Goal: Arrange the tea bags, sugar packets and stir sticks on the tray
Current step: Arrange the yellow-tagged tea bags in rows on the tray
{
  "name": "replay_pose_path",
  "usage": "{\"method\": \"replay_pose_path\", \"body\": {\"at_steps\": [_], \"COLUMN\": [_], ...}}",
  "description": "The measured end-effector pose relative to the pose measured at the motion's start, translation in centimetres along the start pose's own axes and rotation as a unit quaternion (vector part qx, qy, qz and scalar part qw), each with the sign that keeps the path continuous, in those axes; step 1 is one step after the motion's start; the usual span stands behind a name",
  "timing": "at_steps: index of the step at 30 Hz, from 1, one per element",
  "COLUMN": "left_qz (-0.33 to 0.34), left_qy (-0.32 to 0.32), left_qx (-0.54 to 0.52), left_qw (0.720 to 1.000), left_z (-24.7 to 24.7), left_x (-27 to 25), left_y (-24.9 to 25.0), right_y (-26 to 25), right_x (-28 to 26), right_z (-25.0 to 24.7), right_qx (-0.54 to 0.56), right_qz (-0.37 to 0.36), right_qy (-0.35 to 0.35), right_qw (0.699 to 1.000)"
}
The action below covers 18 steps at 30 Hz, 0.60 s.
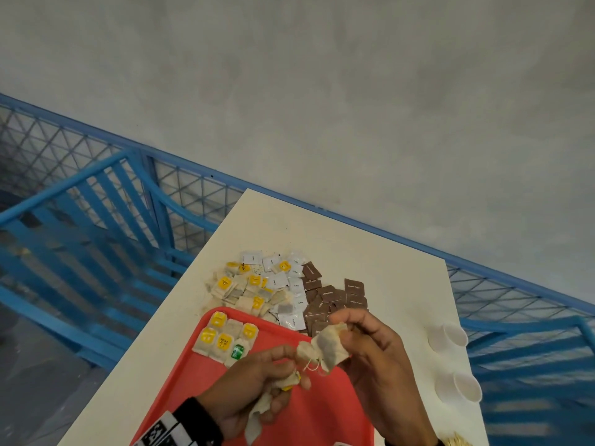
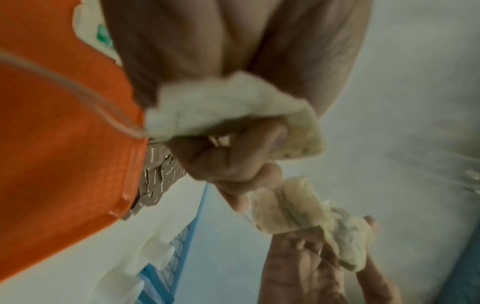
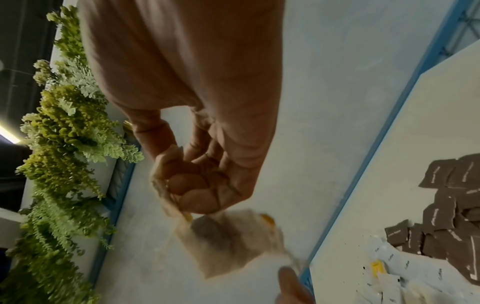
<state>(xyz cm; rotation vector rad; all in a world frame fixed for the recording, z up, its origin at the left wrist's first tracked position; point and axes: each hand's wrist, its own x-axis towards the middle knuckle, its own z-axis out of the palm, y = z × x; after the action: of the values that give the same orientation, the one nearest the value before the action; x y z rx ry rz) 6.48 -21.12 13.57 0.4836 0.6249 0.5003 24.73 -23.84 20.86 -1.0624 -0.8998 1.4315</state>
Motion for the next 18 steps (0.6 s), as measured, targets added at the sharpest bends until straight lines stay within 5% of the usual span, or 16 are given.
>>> {"method": "replay_pose_path", "body": {"at_steps": [4,8,18], "left_qz": [-0.018,0.017,0.083], "left_qy": [0.010,0.022,0.072], "left_qx": [-0.054,-0.012,0.028], "left_qw": [0.998,1.000,0.994], "left_z": [0.9,1.4,2.3], "left_x": [0.2,-0.3,-1.5], "left_y": [0.4,0.7,1.8], "right_y": [0.0,1.4,2.2], "right_x": [-0.2,0.1,0.2], "right_z": [0.4,0.4,0.9], "right_qx": [-0.105,-0.277,-0.284], "right_qz": [-0.026,-0.082,-0.140], "right_qy": [0.004,0.043,0.119], "right_qw": [0.994,0.956,0.941]}}
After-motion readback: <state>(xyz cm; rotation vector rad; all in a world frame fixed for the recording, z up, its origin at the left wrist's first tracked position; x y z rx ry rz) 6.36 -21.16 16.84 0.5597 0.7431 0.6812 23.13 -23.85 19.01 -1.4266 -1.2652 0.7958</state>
